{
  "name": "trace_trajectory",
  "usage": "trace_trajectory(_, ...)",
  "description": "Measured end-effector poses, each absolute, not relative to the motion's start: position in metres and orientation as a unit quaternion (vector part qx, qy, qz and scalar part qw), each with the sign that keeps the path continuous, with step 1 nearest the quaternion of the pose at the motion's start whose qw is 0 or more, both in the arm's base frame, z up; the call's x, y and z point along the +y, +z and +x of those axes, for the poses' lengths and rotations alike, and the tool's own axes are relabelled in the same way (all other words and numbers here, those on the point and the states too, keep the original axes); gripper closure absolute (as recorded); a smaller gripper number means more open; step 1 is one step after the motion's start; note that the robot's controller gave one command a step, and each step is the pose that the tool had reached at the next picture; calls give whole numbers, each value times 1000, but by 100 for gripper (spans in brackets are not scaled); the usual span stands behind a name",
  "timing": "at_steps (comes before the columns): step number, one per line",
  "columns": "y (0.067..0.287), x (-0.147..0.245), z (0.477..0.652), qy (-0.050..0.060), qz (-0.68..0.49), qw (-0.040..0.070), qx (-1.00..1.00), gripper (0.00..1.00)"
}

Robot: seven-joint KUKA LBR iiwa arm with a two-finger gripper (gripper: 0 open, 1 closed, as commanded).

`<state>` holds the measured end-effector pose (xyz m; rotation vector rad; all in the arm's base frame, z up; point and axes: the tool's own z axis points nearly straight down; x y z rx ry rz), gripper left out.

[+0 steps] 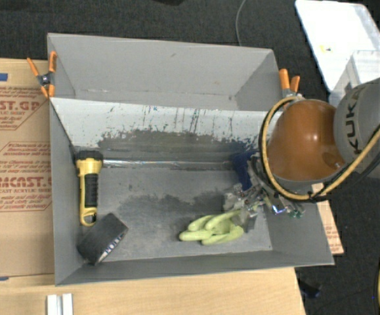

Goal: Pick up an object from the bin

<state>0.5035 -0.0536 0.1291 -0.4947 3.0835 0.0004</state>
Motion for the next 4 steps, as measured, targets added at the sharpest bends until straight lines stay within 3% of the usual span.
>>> trace_trajectory(1, 126, -54, 505, -1, -164, 15, 986, 100)
trace_trajectory(2, 79, -44, 498, -2, -247, 14, 969, 100)
trace_trajectory(4, 69, -47, 487, 1, -79, 13, 997, 100)
